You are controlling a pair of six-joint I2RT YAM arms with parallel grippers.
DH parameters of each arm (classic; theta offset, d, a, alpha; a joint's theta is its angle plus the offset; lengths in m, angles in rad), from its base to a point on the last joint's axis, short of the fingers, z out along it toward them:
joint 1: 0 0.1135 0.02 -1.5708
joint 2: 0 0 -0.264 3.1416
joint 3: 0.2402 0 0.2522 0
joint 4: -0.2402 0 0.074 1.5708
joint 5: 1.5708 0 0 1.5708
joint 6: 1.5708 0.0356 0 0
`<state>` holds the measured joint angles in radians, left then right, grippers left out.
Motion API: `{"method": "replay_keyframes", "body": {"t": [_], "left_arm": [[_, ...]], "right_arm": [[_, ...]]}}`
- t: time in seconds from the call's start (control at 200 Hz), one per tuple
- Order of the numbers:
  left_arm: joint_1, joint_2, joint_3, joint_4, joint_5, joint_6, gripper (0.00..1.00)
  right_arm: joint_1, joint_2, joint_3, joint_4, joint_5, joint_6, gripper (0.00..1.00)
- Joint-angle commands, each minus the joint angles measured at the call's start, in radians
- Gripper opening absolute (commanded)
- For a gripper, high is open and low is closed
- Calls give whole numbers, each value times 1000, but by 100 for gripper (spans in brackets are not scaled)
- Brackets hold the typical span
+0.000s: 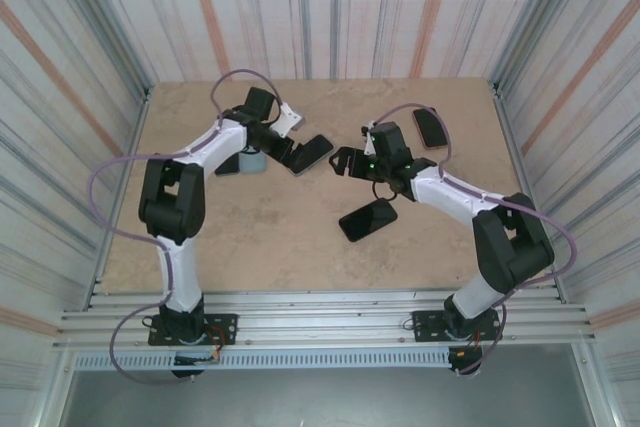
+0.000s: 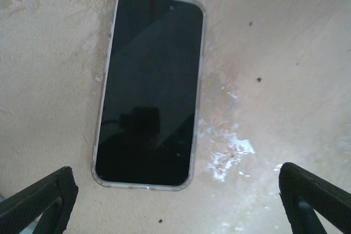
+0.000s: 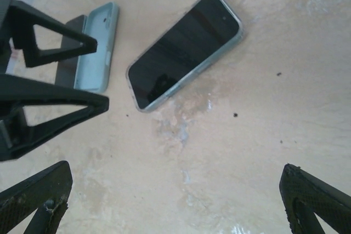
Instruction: Take the phone out of the phone case
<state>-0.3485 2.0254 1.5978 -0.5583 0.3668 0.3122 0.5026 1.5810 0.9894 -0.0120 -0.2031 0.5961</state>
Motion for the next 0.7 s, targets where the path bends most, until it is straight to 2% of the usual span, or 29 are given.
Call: {"method": "replay_keyframes", "body": {"t": [0.0, 0.155, 0.546, 0.696], "left_arm": [[-11, 62, 81, -82, -44, 103, 99], [-13, 156, 171, -128, -64, 137, 99], [-54, 267, 287, -157, -69, 132, 99], [-66, 316, 343, -190, -123, 133, 99]], "right_arm": [[-15, -52, -34, 31, -33, -19, 99], [-30, -75, -76, 48, -32, -14, 99], [-59, -90, -138, 93, -47, 16, 99], [-62, -90, -144, 102, -53, 22, 99]]}}
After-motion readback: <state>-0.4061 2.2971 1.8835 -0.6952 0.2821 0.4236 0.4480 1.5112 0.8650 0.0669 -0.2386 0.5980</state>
